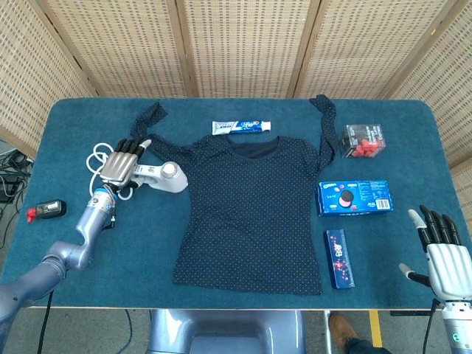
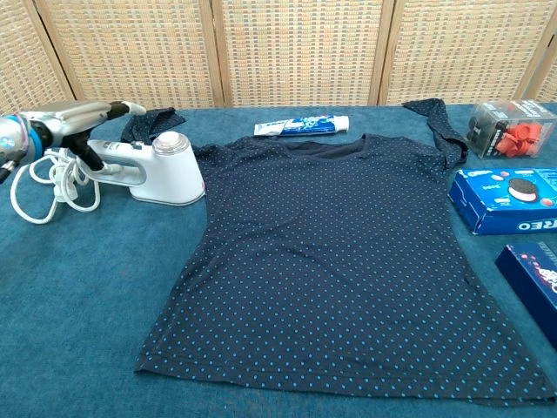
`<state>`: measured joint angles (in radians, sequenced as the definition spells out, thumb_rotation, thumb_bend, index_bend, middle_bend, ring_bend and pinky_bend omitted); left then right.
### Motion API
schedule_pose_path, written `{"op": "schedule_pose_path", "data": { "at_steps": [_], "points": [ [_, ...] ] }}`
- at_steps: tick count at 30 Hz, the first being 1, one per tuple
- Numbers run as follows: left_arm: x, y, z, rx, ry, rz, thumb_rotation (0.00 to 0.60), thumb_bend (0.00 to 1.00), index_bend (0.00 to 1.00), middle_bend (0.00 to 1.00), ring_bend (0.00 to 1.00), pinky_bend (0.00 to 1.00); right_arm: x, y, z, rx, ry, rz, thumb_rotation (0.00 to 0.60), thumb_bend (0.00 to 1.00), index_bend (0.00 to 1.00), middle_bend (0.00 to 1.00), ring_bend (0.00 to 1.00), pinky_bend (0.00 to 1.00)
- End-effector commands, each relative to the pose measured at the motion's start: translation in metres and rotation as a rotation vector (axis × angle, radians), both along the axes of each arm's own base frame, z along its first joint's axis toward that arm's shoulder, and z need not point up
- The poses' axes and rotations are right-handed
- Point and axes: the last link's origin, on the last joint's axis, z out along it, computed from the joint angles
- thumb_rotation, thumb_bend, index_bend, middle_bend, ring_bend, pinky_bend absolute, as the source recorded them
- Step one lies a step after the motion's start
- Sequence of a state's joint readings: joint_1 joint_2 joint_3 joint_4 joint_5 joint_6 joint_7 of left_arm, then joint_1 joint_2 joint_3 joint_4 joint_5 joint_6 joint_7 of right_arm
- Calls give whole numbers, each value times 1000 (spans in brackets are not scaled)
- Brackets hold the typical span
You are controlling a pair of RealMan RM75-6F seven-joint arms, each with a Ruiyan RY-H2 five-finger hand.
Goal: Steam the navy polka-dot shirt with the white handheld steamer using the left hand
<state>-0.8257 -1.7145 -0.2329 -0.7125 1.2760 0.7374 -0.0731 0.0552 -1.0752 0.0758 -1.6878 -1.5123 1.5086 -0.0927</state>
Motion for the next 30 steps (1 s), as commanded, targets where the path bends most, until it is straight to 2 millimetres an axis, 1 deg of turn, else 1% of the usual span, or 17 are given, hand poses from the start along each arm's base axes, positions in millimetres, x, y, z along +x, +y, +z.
{"op": "schedule_pose_path", "data": {
  "at_steps": [1, 5, 13, 16, 18, 20, 23, 25, 27, 30],
  "points": [
    [10, 11, -9, -7, 1, -9, 600, 358, 0, 0, 0, 0, 0, 0, -1, 1, 2, 3, 600, 0, 0, 0, 0, 0],
    [12, 19, -14, -6, 4, 3, 600, 360, 0, 0, 0, 0, 1, 1, 0, -2, 2, 4, 600, 0, 0, 0, 0, 0],
    [16, 29, -19, -7, 12, 29, 600, 363, 0, 0, 0, 0, 0, 1, 0, -1, -3, 3, 600, 0, 0, 0, 0, 0],
    [17, 31, -23, -15, 28, 34, 600, 365, 16, 1, 13, 19, 0, 0, 0, -1, -2, 2, 600, 0, 0, 0, 0, 0],
    [18, 32, -25, -16, 31, 37, 600, 367, 72, 33, 55, 43, 0, 0, 0, -2, -1, 1, 600, 0, 0, 0, 0, 0],
    [20, 33, -26, -14, 34, 35, 600, 373, 189, 124, 117, 62, 0, 0, 0, -1, 0, 0, 600, 0, 0, 0, 0, 0],
    [22, 34, -28, -10, 35, 32, 600, 410, 313, 236, 204, 107, -1, 0, -1, 1, 0, -1, 600, 0, 0, 0, 0, 0],
    [22, 34, -28, -5, 44, 27, 600, 431, 364, 289, 264, 168, -1, 0, -1, 2, 1, -3, 600, 0, 0, 0, 0, 0],
    [22, 34, -28, 7, 49, 19, 600, 450, 436, 352, 335, 289, -1, -1, -1, 2, 1, -4, 600, 0, 0, 0, 0, 0],
    [21, 32, -28, 17, 41, 14, 600, 456, 542, 410, 399, 430, -2, -1, -1, 3, 1, -6, 600, 0, 0, 0, 0, 0]
  ]
}}
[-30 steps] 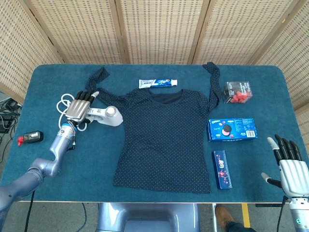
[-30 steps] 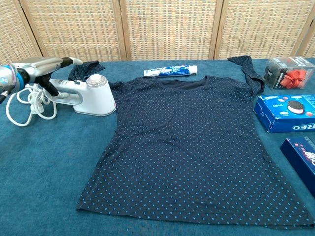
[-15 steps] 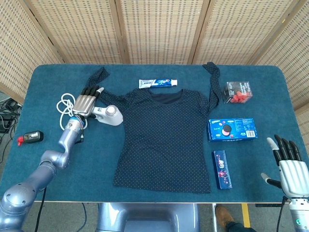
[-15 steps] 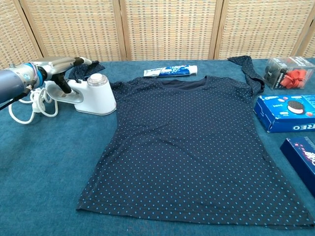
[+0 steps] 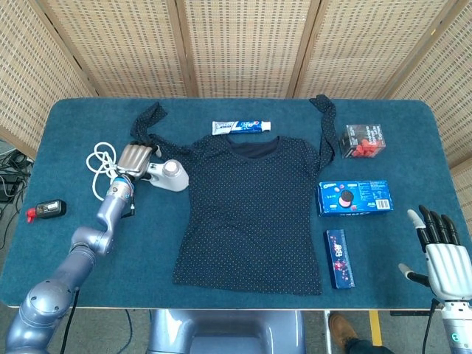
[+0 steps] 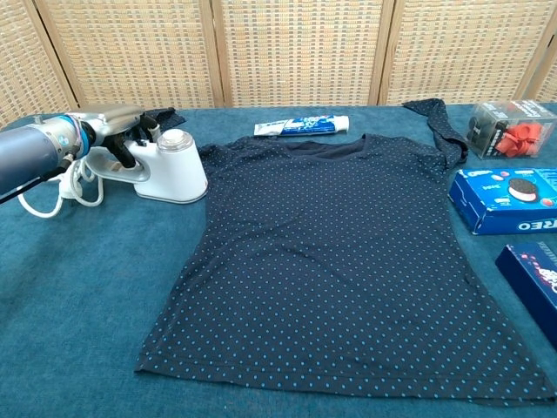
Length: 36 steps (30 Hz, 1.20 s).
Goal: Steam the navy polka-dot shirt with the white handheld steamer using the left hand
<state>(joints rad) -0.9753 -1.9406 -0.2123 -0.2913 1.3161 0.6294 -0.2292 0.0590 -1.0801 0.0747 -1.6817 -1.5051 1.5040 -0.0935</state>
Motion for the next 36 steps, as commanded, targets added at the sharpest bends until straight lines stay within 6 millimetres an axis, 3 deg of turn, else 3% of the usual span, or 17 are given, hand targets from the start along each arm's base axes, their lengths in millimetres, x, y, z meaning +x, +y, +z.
{"op": "schedule_pose_path", "data": {
  "at_steps": [1, 4, 9, 12, 17, 27, 36],
  "points": [
    [-1, -2, 0, 6, -11, -7, 600, 459, 573, 422, 414, 460, 0, -1, 0, 1, 0, -1, 600, 0, 0, 0, 0, 0],
    [-3, -3, 2, 11, -20, -19, 600, 472, 690, 474, 468, 554, 0, -1, -1, 3, 0, -3, 600, 0, 0, 0, 0, 0],
    [-6, -4, 7, 21, -20, -40, 600, 488, 928, 653, 597, 684, 1, 0, -2, 10, 2, 1, 600, 0, 0, 0, 0, 0],
    [-7, -5, 9, 22, -18, -40, 600, 504, 997, 749, 665, 747, 1, 0, -3, 10, 2, 3, 600, 0, 0, 0, 0, 0],
    [-10, -5, 11, 30, -18, -40, 600, 540, 1000, 818, 719, 814, 2, 1, -3, 10, 0, 8, 600, 0, 0, 0, 0, 0],
    [0, 1, 26, 84, -63, -75, 600, 551, 1000, 827, 726, 826, 4, 2, -1, 7, -6, 16, 600, 0, 0, 0, 0, 0],
    [47, 16, 22, 95, -90, -147, 600, 550, 1000, 827, 726, 826, 2, 1, 1, 5, -15, 9, 600, 0, 0, 0, 0, 0]
  ]
}}
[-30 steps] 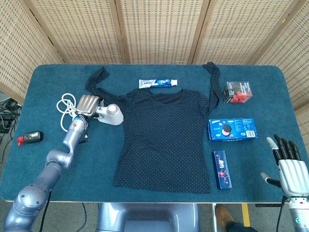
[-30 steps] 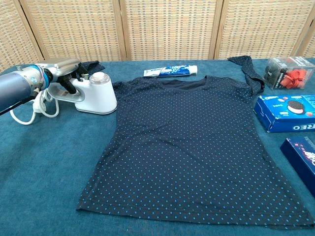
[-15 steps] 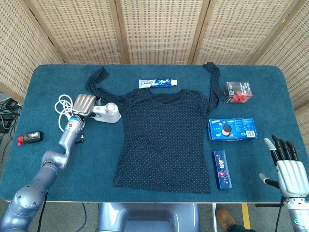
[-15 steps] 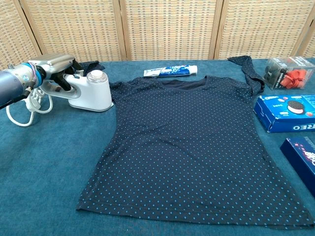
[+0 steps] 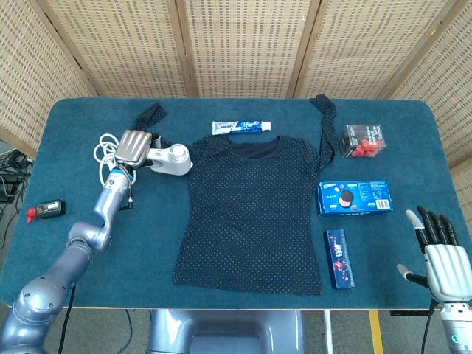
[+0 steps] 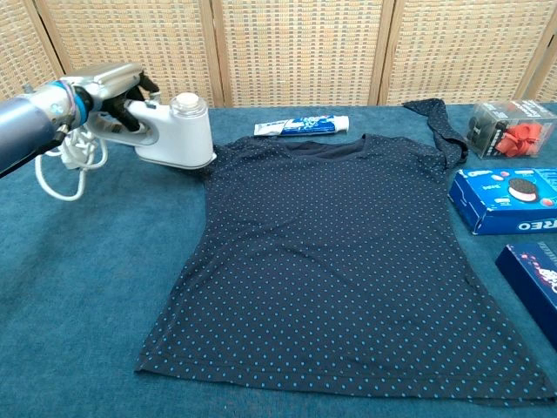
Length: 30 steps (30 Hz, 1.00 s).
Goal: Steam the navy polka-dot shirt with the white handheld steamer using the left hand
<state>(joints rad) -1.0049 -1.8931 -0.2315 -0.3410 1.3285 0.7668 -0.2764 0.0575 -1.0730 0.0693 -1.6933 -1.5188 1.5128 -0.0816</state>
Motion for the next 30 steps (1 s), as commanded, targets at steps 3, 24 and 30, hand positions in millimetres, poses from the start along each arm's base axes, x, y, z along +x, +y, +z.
{"op": "schedule_pose_path", "data": {
  "at_steps": [3, 24, 30],
  "points": [
    [38, 8, -16, -8, -21, -24, 600, 551, 1000, 827, 726, 825, -3, -2, 1, 5, -5, -13, 600, 0, 0, 0, 0, 0],
    [89, -8, -89, -147, -102, 27, 600, 548, 1000, 832, 729, 826, -12, -8, 7, 0, -36, -45, 600, 0, 0, 0, 0, 0],
    [91, -16, -99, -173, -104, 5, 600, 547, 1000, 832, 729, 826, -12, -8, 9, -3, -42, -43, 600, 0, 0, 0, 0, 0]
  ]
}}
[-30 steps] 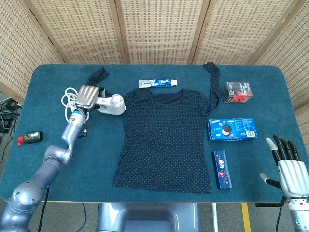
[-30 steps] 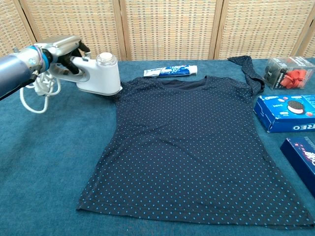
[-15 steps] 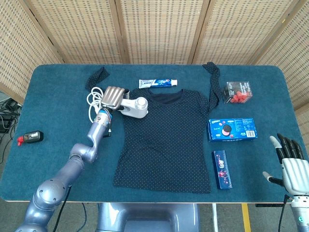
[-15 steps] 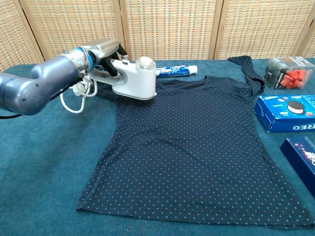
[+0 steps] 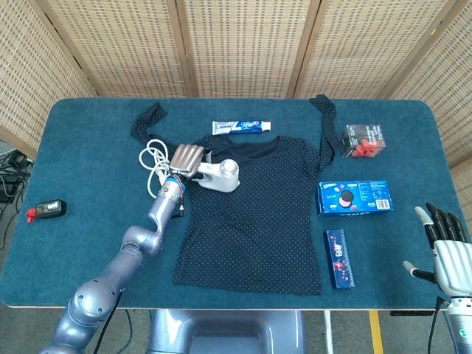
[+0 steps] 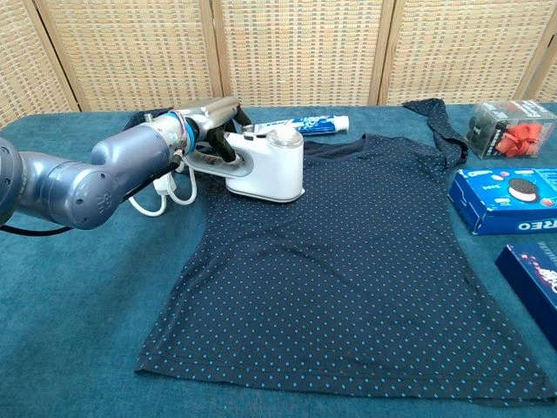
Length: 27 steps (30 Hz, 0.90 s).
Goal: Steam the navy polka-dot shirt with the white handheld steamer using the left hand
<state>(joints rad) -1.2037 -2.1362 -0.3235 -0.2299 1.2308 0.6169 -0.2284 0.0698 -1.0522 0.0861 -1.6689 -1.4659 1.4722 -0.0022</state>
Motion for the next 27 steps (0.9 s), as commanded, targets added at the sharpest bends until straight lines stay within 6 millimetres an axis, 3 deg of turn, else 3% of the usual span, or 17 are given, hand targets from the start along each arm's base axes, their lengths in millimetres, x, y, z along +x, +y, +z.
{"op": "schedule_pose_path", "data": {
  "at_steps": [1, 10, 27],
  "points": [
    [1, -4, -5, -12, -2, -14, 600, 547, 1000, 832, 729, 826, 0, 0, 1, -3, -3, 0, 600, 0, 0, 0, 0, 0],
    [-5, -19, -19, -58, -14, -36, 600, 544, 1000, 832, 729, 826, 2, 2, 2, -3, -9, 13, 600, 0, 0, 0, 0, 0],
    [-3, -41, -23, -126, -56, -166, 600, 541, 1000, 832, 729, 826, 7, 7, 5, -10, -17, 36, 600, 0, 0, 0, 0, 0]
  ]
}}
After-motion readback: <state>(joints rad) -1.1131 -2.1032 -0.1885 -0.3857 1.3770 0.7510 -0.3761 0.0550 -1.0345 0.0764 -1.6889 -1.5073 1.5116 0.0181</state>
